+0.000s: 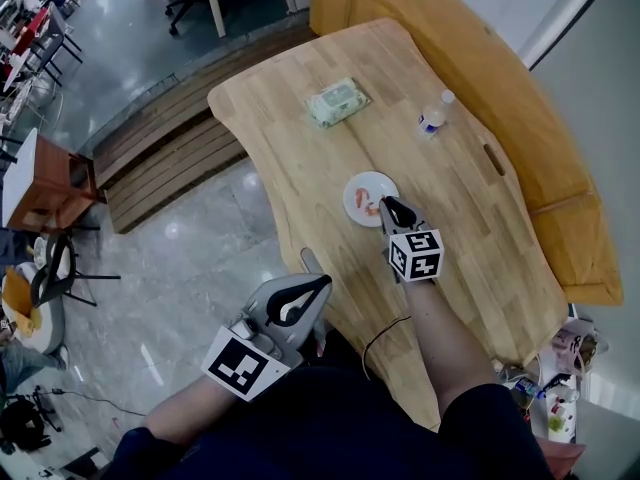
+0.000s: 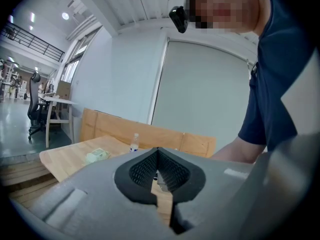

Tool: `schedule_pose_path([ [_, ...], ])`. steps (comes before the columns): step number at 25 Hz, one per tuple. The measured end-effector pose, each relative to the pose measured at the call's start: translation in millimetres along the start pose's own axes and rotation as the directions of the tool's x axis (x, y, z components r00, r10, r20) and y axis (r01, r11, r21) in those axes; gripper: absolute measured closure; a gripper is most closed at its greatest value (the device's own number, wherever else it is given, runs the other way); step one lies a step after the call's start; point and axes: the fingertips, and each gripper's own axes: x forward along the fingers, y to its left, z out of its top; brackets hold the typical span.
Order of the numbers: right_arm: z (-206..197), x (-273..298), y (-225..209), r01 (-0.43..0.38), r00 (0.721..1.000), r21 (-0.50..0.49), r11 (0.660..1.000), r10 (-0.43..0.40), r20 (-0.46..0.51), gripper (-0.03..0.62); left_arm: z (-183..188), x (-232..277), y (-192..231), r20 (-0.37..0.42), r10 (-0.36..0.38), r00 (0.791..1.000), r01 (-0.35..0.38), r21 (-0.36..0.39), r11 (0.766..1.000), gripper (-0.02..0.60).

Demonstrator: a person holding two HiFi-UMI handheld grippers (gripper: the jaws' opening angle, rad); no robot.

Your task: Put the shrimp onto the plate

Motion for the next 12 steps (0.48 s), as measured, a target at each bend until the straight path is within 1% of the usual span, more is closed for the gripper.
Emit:
schedule_pose_path([
  [12, -38.7, 48.3, -32.8, 0.027, 0.992, 0.007, 1.000, -0.026, -0.124, 0.542, -8.2, 6.5, 9.1, -0.020, 0.022, 1.000, -0.022, -0.017, 1.000, 0.578],
])
